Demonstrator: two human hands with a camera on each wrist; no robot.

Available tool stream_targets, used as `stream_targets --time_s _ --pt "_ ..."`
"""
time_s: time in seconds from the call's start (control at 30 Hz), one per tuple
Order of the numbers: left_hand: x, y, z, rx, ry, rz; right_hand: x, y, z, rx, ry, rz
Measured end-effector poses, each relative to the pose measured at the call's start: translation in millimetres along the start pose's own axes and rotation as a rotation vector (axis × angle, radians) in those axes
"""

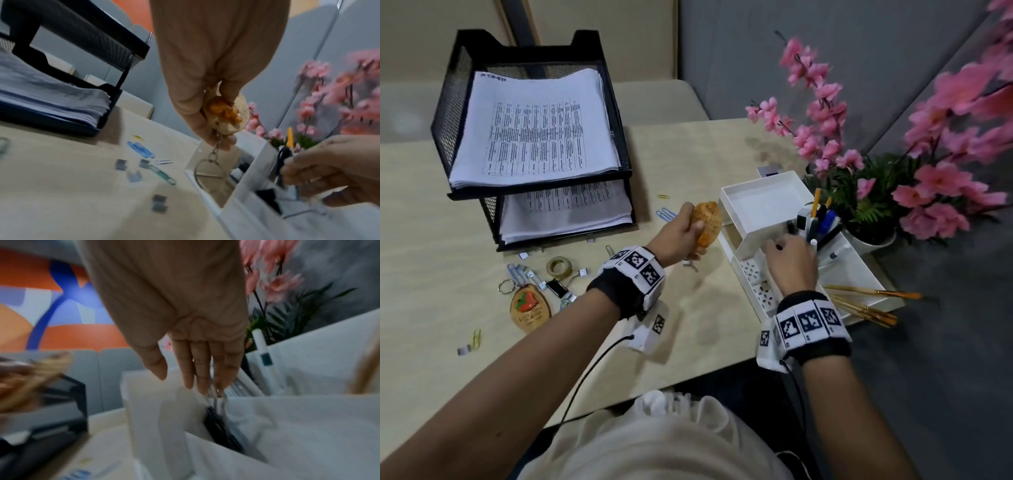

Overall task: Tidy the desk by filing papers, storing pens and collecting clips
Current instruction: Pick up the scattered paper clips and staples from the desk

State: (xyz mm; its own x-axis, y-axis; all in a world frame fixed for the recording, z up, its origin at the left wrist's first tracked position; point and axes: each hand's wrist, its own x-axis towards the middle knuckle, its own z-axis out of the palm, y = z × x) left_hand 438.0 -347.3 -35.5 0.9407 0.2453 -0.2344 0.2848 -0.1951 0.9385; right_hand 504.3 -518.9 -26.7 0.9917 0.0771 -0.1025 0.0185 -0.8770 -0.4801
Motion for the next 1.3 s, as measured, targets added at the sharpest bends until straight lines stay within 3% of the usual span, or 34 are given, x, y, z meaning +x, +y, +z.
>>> stream_targets --time_s 0.1,0.2,0.3,0.37,0.43,0.53,0.63,0.7,0.93,1.0,1.07,1.17,1.2,1.23,1.3 --pt "1.7 15.3 11.8 -0.147 -0.071 0.024 -5.3 -16.6 -6.6 0.268 0.074 -0.162" --pt "3.0 25.8 19.8 -0.168 -0.088 0.082 -7.9 -37.2 -11.2 0.621 -0.093 -0.204" --pt "3.4 31.6 16.6 -0.132 -0.037 0.072 -1.2 -45.0 -18.5 0.745 -0.105 -0.207" --pt "-0.5 26.8 3.2 0.019 0.009 0.045 10.5 -49.1 -28.1 0.734 -0.006 -0.235" --pt "-9.5 11.8 -15.8 0.314 0.035 0.011 26.1 -53.0 -37.8 0.719 0.093 -0.267" --pt "-30.3 -19.2 -36.2 0.754 -0.074 -0.167 47.3 -59.2 -47.5 0.688 0.176 -0.297" --pt "-49.8 -47.3 -34.5 0.965 -0.226 -0.382 61.7 -60.9 -46.1 0.599 0.147 -0.296" --pt "-57.7 -59.6 -25.7 1.028 -0.257 -0.420 66.9 -57.4 -37.6 0.481 0.076 -0.307" --pt "-61.4 -74.2 -12.2 0.989 -0.131 -0.334 75.8 -44.5 -2.5 0.129 -0.222 -0.268" --pt "-61.8 -74.6 -11.9 0.917 -0.061 -0.330 76.0 -44.6 4.0 0.067 -0.253 -0.280" --pt "-61.4 -71.2 -11.6 0.812 0.038 -0.275 72.6 -45.9 4.0 0.028 -0.183 -0.317" --pt "-61.3 -56.7 -9.6 0.662 0.206 -0.074 45.1 -53.7 0.3 0.220 0.012 -0.392" --pt "-61.9 -50.1 -8.5 0.611 0.257 -0.011 30.6 -56.8 4.0 0.321 0.007 -0.388" --pt "-62.4 -43.6 -7.4 0.562 0.300 0.044 15.5 -59.2 11.2 0.444 -0.061 -0.356" --pt "-63.2 -33.4 -6.1 0.485 0.362 0.138 -12.0 -62.9 31.7 0.734 -0.345 -0.159"
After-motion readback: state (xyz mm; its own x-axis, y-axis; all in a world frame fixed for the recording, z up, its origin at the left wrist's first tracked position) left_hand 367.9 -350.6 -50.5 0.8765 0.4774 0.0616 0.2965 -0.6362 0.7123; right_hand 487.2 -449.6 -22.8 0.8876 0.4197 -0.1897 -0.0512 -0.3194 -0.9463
